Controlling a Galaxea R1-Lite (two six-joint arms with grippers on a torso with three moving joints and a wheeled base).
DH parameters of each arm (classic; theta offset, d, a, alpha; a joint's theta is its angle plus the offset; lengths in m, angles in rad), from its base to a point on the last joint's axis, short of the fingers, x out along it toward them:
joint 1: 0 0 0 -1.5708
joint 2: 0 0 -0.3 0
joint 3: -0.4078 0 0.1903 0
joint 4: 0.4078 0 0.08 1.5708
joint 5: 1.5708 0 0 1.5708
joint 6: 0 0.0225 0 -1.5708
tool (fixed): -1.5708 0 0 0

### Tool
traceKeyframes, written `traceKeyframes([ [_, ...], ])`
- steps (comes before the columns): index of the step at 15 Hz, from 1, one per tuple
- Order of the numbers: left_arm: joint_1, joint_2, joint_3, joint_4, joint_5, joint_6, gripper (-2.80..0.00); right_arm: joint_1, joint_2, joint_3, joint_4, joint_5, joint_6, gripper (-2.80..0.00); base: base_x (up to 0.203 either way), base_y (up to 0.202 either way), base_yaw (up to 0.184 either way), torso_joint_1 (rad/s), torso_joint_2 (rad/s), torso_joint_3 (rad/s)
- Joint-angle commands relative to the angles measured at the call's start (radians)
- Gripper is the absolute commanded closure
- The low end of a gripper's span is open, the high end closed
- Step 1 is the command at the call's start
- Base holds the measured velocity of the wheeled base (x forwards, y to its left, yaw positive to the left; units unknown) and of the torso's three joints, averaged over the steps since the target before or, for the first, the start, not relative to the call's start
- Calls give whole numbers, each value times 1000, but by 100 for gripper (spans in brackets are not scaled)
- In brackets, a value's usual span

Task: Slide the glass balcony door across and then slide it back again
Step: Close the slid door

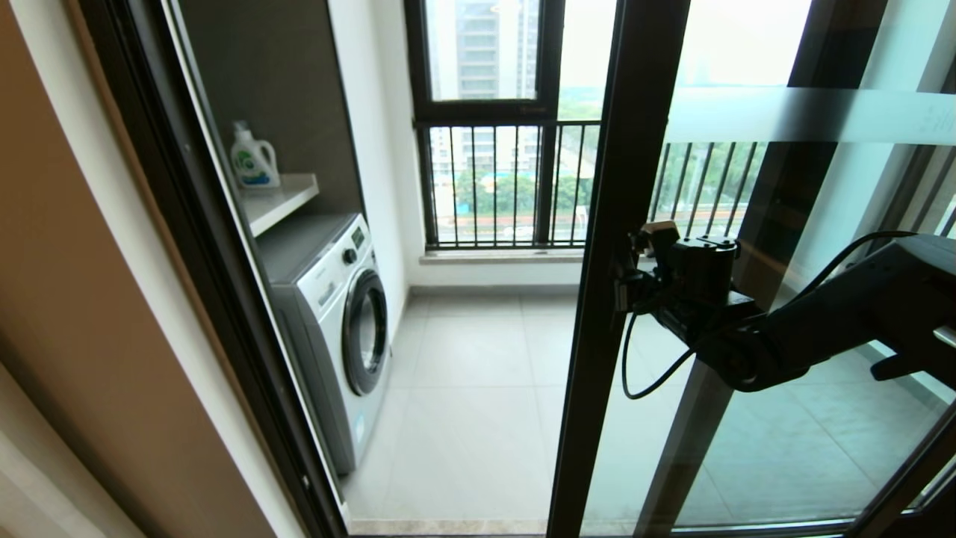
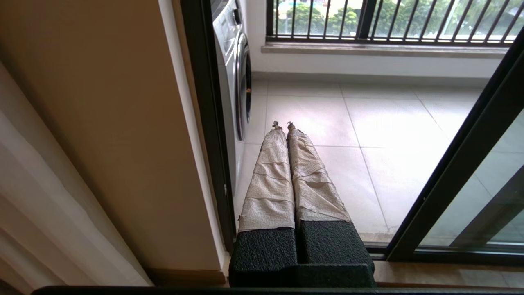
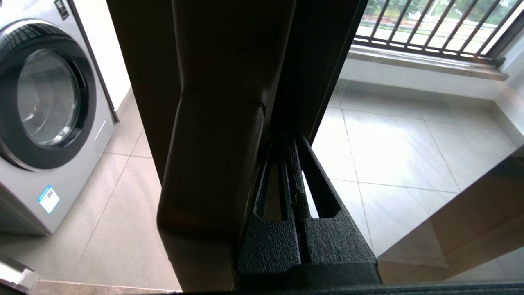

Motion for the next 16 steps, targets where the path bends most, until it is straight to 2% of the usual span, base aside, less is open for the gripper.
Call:
traceKeyframes([
  [1,0,1,0,-1,0,0,0,31,19,-4,-4,-1,-1,0,0,0,0,0,0,0],
  [6,0,1,0,-1,0,0,0,75,36,-39,-4,-3,1,0,0,0,0,0,0,0],
  [10,0,1,0,-1,0,0,0,132,90,-117,-8,-58,3,0,0,0,0,0,0,0],
  [16,0,1,0,1,0,0,0,210,146,-172,-9,-71,2,0,0,0,0,0,0,0],
])
